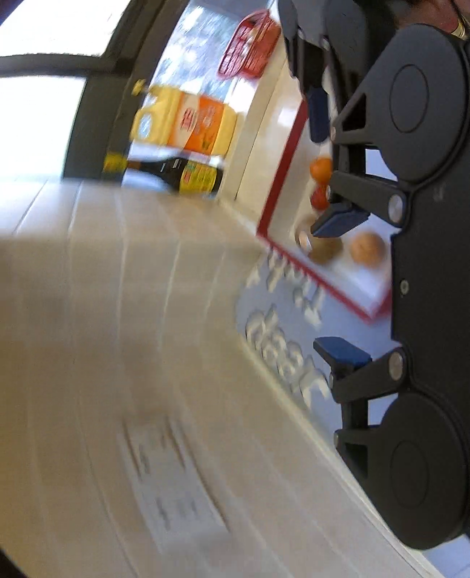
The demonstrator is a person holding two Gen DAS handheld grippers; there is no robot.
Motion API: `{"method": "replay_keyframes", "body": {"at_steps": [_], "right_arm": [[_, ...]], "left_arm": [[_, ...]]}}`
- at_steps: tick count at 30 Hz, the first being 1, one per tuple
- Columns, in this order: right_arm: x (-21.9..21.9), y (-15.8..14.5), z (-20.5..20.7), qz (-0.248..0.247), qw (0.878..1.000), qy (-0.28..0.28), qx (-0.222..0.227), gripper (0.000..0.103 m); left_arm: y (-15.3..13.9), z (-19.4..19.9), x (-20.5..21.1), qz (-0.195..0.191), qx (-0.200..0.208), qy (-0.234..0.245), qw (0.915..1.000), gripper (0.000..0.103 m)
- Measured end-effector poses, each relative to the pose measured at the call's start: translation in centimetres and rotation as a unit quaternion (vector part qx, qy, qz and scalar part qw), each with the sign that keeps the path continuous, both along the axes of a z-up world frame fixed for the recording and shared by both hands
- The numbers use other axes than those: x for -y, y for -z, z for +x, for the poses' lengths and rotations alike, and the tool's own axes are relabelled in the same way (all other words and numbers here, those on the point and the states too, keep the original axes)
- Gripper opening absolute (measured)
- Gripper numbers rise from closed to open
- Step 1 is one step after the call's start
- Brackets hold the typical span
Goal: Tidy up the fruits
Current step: 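Grasp the striped round fruit with the left gripper while the right gripper grasps a green apple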
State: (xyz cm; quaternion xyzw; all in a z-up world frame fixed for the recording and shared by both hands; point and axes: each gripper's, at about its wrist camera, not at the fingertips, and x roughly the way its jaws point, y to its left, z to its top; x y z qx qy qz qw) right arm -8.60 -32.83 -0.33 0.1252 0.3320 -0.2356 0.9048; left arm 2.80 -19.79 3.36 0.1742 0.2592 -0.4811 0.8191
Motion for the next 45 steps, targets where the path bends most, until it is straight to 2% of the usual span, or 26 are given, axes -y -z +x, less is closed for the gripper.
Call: {"method": "replay_keyframes", "body": {"at_steps": [3, 7, 11, 14, 16, 19, 23, 27, 38, 40, 42, 44, 45], "right_arm": [[-2.3, -1.2, 1.1, -0.004, 0.999, -0.034, 0.013, 0.043], [-5.5, -1.2, 3.9, -0.001, 0.996, -0.086, 0.015, 0.044], [-8.6, 0.3, 7.4, 0.014, 0.991, -0.135, -0.005, 0.044], [-10.7, 2.4, 10.4, 0.03, 0.984, -0.171, -0.028, 0.044], [-11.5, 3.8, 12.2, 0.036, 0.981, -0.182, -0.046, 0.044], [-12.0, 6.0, 14.5, 0.06, 0.976, -0.193, -0.082, 0.044], [-12.0, 8.1, 16.3, 0.082, 0.967, -0.21, -0.121, 0.044], [-12.0, 9.0, 17.6, 0.062, 0.962, -0.223, -0.142, 0.048], [-11.7, 10.6, 18.7, 0.077, 0.958, -0.232, -0.152, 0.051], [-11.7, 11.0, 18.9, 0.082, 0.958, -0.229, -0.154, 0.051], [-11.6, 11.2, 18.8, 0.085, 0.958, -0.227, -0.152, 0.051], [-11.7, 11.2, 18.8, 0.082, 0.959, -0.226, -0.15, 0.05], [-11.7, 11.2, 18.7, 0.082, 0.96, -0.225, -0.148, 0.05]], "left_arm": [[-1.0, 1.9, -6.4, -0.01, 0.009, -0.063, 0.9979, 0.076], [-1.3, 4.4, -14.4, -0.008, 0.013, -0.156, 0.9876, 0.078], [0.1, 6.5, -20.6, 0.005, -0.003, -0.237, 0.9714, 0.078], [2.4, 7.5, -22.8, 0.016, -0.032, -0.26, 0.9649, 0.078], [4.4, 7.8, -22.9, 0.02, -0.059, -0.251, 0.9659, 0.078], [7.8, 8.3, -21.7, 0.02, -0.113, -0.208, 0.9713, 0.078], [10.9, 9.0, -18.3, 0.04, -0.145, -0.165, 0.9747, 0.078], [12.3, 10.0, -16.5, 0.044, -0.158, -0.143, 0.9761, 0.078], [13.7, 10.1, -14.1, 0.053, -0.168, -0.121, 0.9769, 0.078], [14.0, 10.1, -13.9, 0.059, -0.171, -0.122, 0.976, 0.068], [14.3, 10.0, -14.0, 0.062, -0.169, -0.123, 0.9759, 0.065], [14.3, 9.9, -14.1, 0.056, -0.167, -0.119, 0.9772, 0.052], [14.2, 9.9, -14.1, 0.053, -0.167, -0.118, 0.9773, 0.051]]}}
